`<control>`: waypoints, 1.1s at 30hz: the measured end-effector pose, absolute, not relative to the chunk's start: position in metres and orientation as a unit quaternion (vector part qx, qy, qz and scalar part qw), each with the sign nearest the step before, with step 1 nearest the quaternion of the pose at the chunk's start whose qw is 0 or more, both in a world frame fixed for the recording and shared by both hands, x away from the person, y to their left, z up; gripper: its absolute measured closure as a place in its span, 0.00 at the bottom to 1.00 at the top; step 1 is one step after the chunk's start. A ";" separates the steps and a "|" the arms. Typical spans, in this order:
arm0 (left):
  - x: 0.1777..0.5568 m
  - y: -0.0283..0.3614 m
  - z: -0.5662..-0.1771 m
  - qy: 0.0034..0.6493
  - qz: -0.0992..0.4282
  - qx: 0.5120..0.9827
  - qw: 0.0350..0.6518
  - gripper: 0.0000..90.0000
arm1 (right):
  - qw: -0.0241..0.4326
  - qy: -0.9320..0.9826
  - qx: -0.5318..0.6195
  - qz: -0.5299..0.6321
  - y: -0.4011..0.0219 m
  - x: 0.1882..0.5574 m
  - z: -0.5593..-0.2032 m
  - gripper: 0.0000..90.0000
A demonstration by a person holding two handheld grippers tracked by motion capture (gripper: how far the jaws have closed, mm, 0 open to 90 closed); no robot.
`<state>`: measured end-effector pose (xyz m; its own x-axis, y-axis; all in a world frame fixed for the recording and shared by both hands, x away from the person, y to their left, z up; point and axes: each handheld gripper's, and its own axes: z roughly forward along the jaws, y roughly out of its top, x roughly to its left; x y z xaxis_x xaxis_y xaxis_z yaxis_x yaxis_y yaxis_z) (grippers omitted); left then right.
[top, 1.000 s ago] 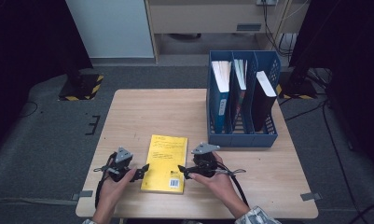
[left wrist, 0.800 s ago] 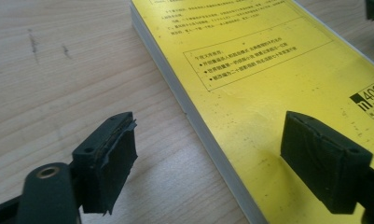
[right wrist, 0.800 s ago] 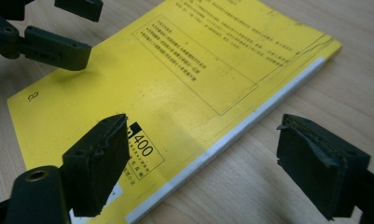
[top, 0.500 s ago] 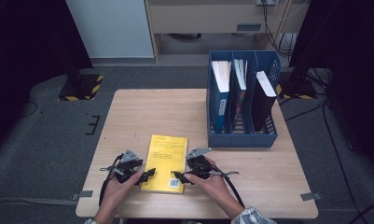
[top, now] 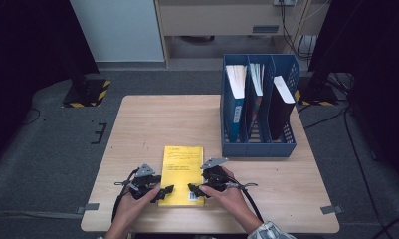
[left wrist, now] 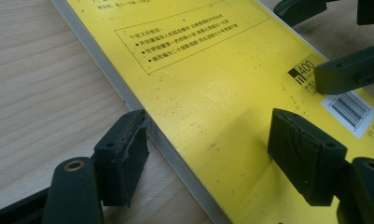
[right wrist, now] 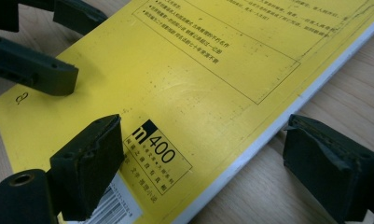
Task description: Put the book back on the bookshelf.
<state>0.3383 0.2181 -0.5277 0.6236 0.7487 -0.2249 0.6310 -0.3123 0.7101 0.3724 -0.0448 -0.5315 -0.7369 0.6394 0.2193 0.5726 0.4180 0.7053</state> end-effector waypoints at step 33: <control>0.405 0.212 -0.525 0.414 0.083 0.815 0.396 0.20 | 0.059 0.837 0.358 0.410 -0.042 0.358 -0.535 0.07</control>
<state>0.4047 0.2123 -0.5251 0.6435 0.7410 -0.1921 0.6089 -0.3434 0.7151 0.3580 -0.0423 -0.5354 -0.7370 0.6471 0.1953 0.5504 0.4069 0.7290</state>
